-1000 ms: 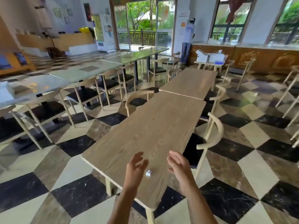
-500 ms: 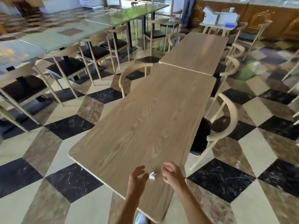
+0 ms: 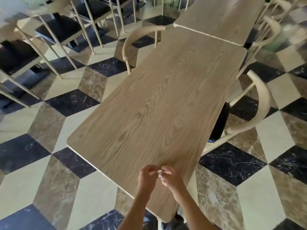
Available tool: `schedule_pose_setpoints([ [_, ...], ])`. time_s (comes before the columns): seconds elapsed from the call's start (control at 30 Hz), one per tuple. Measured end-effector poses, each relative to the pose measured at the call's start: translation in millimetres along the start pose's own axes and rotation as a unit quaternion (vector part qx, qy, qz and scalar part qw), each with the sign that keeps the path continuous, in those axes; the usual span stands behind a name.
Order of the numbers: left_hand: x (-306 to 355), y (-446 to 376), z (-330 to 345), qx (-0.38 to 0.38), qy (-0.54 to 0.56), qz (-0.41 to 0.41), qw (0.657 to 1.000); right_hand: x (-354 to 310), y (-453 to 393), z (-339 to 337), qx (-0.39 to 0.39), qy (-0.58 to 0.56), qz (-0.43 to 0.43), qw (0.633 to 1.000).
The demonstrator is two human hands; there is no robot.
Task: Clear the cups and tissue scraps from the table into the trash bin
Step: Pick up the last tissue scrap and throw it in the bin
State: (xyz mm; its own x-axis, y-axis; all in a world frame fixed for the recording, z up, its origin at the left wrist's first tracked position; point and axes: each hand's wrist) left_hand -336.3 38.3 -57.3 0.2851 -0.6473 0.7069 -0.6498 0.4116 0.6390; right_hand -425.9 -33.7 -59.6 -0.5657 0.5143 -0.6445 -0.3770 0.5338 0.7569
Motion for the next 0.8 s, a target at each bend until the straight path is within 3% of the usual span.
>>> schedule_pose_setpoints([
  [0.23, 14.8, -0.4, 10.7, 0.003, 0.003, 0.001, 1.000, -7.0, -15.6, -5.4, -0.014, 0.018, -0.060, 0.998],
  [0.43, 44.8, 3.4, 13.8, -0.030, 0.015, 0.063, 0.997, -28.6, -9.4, -25.6, 0.022, -0.054, -0.099, 0.993],
  [0.67, 86.1, 19.2, 34.9, -0.145, -0.046, 0.171, 0.973, -36.5, 27.0, -56.5, 0.157, -0.186, -0.132, 0.961],
  [0.8, 94.3, 59.2, 72.9, -0.251, -0.120, 0.249, 0.928, -10.1, 74.7, -88.6, 0.277, -0.248, -0.151, 0.916],
])
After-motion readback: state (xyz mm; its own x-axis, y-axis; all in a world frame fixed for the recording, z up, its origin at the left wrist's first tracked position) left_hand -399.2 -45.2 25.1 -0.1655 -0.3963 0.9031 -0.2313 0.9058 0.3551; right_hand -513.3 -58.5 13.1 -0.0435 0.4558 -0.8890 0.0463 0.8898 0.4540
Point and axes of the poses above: each hand's wrist, its own y-axis away from the middle knuckle, its own z-axis out of the palm, x = y × z, and after that the axes turned 1 degree about z, right-handed
